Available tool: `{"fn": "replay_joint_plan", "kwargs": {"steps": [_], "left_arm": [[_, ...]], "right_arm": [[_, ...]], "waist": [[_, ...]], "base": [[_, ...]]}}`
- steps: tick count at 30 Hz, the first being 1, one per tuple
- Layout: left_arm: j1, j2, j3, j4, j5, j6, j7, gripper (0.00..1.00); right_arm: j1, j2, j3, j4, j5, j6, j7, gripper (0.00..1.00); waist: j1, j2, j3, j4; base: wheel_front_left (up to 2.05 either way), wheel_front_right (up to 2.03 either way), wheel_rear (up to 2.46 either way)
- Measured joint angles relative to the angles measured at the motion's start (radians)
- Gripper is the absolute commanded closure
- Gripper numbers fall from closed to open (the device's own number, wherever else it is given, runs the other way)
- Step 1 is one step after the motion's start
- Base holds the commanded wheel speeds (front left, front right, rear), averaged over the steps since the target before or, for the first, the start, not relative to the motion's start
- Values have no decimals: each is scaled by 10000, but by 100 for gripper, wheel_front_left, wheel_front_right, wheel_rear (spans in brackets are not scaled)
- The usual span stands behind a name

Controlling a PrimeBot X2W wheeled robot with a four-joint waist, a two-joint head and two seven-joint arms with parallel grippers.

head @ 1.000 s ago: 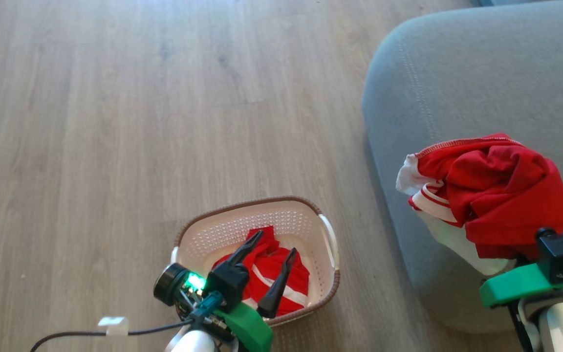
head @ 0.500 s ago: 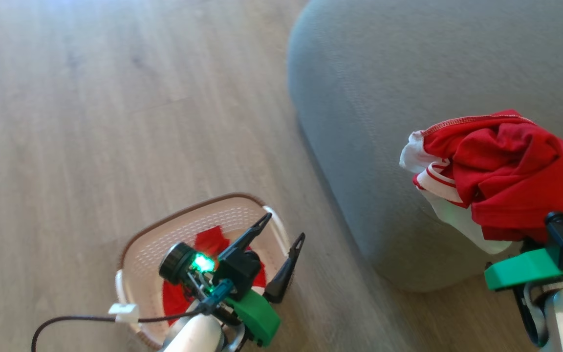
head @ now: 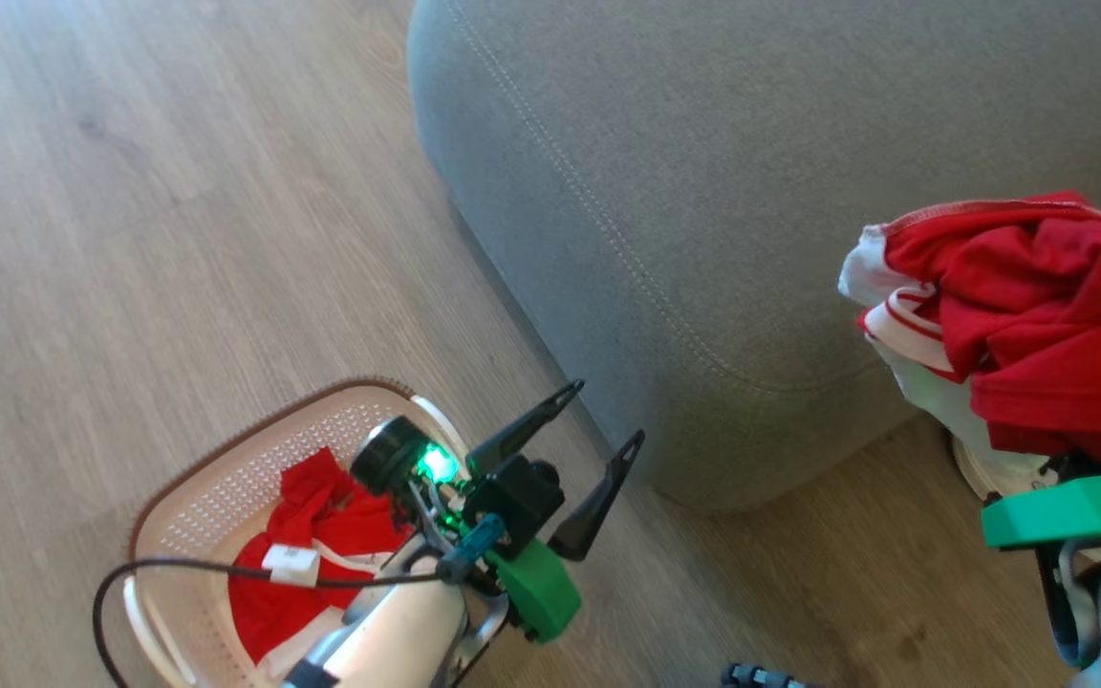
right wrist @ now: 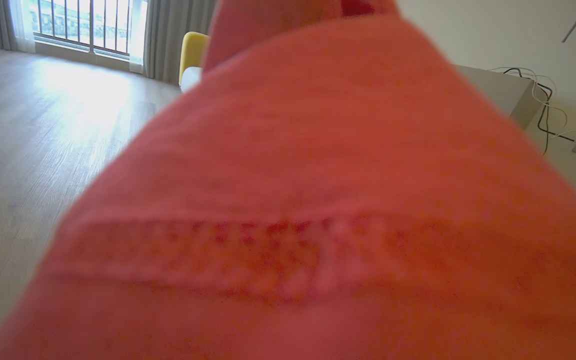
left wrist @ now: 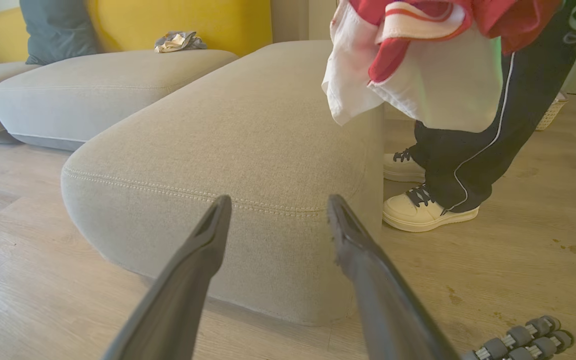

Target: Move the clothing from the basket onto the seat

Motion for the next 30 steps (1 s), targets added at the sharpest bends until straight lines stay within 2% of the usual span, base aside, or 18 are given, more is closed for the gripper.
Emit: {"fn": "replay_joint_plan", "kwargs": {"steps": [9, 19, 24, 30], "left_arm": [[-317, 0, -606, 253, -278, -167, 2, 0], [-690, 2, -805, 332, -362, -150, 0, 0], [-690, 2, -794, 347, -341, -75, 0, 0], [-714, 69, -713, 458, -40, -71, 0, 0]], "right_arm": [[151, 343, -721, -359, -82, 0, 0, 100], [152, 433, -913, -510, -130, 0, 0, 100], [-126, 194, -911, -560, -226, 0, 0, 100], [-1551, -512, -1078, -690, -38, 0, 0, 100]], "waist": [[0, 0, 301, -232], [0, 0, 450, -243], [0, 0, 595, -233], [0, 0, 1071, -212]], "base": [[0, 0, 0], [0, 0, 0], [0, 0, 0], [0, 0, 0]]}}
